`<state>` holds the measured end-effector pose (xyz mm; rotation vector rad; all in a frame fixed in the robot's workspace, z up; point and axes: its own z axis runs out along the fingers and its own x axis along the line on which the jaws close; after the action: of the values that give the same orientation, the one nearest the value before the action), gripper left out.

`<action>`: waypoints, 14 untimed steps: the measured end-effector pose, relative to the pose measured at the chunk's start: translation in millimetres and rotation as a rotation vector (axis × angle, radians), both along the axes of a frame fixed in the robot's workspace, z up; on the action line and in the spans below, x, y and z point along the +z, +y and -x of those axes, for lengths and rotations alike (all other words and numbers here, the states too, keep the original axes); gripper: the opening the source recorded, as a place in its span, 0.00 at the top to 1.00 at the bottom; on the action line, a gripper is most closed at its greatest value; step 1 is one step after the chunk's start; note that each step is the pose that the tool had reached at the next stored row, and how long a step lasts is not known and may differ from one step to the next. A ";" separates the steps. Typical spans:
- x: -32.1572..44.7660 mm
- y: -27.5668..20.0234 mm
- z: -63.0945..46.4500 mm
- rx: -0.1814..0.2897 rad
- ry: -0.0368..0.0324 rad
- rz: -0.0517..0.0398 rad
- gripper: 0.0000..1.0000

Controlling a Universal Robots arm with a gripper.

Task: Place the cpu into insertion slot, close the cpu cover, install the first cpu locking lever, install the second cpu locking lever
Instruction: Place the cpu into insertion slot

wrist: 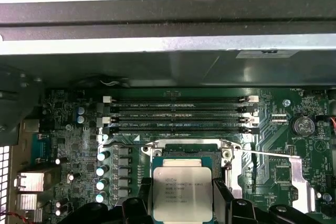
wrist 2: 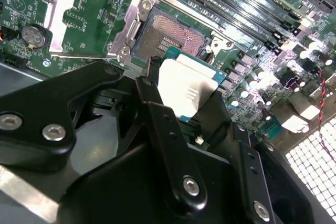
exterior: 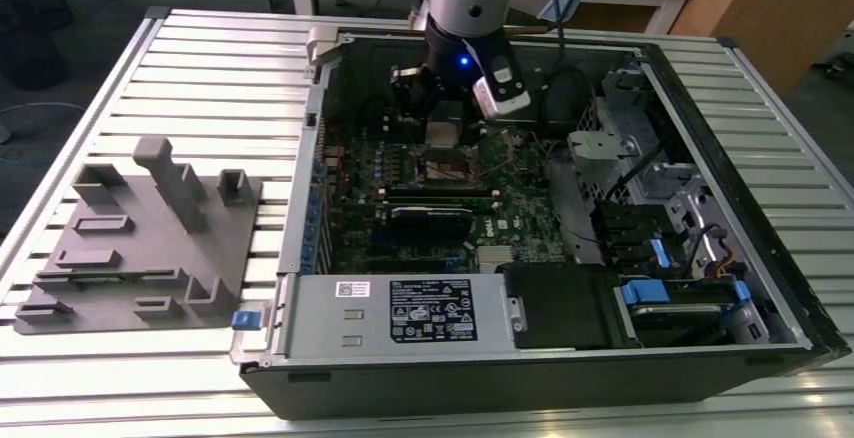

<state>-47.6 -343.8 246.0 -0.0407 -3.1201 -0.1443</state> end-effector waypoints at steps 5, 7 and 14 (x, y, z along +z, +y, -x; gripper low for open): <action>-1.6 0.0 0.0 -0.070 -0.0001 -0.0001 0.46; -2.5 0.0 0.0 -0.106 -0.0001 -0.0001 0.46; -6.3 0.0 0.0 -0.234 -0.0001 -0.0002 0.46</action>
<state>-47.6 -343.8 239.7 -0.4054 -3.1049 -0.1474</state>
